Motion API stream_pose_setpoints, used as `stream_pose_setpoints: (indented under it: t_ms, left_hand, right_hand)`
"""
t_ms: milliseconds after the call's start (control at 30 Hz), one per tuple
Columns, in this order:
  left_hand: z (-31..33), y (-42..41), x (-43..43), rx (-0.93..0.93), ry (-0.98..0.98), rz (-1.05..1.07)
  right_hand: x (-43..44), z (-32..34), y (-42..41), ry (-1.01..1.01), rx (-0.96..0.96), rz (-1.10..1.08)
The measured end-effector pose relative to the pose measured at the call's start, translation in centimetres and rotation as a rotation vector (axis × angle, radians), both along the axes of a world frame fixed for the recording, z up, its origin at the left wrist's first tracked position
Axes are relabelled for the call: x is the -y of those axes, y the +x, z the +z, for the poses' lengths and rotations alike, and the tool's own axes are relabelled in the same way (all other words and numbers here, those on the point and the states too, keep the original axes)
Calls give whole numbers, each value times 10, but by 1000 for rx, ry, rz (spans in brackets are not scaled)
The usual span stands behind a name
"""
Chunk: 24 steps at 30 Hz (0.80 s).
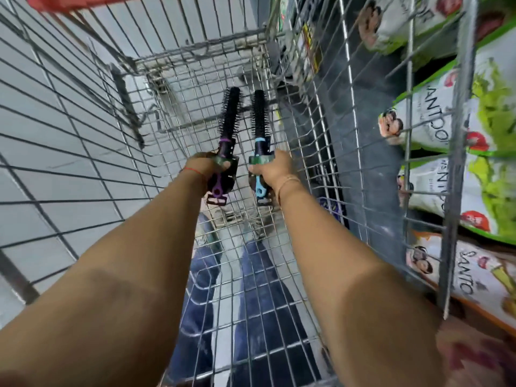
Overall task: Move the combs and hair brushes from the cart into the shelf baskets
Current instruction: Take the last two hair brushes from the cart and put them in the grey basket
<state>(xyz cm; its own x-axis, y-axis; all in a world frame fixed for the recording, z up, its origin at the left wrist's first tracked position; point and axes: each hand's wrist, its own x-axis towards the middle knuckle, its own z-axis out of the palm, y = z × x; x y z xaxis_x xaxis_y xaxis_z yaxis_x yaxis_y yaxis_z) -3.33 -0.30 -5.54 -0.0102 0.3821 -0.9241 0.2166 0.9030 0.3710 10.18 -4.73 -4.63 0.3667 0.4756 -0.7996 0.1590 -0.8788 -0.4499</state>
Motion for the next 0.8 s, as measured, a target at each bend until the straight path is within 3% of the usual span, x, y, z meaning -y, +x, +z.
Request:
stream_pose_setpoints:
  t_ms: [100,233,367,567,633,800]
  left_hand:
    - [13,1,10,213,1,76]
    - [57,16,8,539,70,107]
    - [136,20,-6,879,109,-68]
    - [296,66,-10,1153,278,-532]
    - [350,93,7,1190,340,-700]
    - [436,165,57,1036,506,-910]
  right_hand:
    - [14,18,3,79,-22,-127]
    - [37,68,-1,285,153,-362]
    - [57,139,-13,540,260,-648]
    - [96,284,-12,947,484,-960]
    - [120,334,-7,1050,553,-1033]
    - [194,411,30,1148,753,-1326]
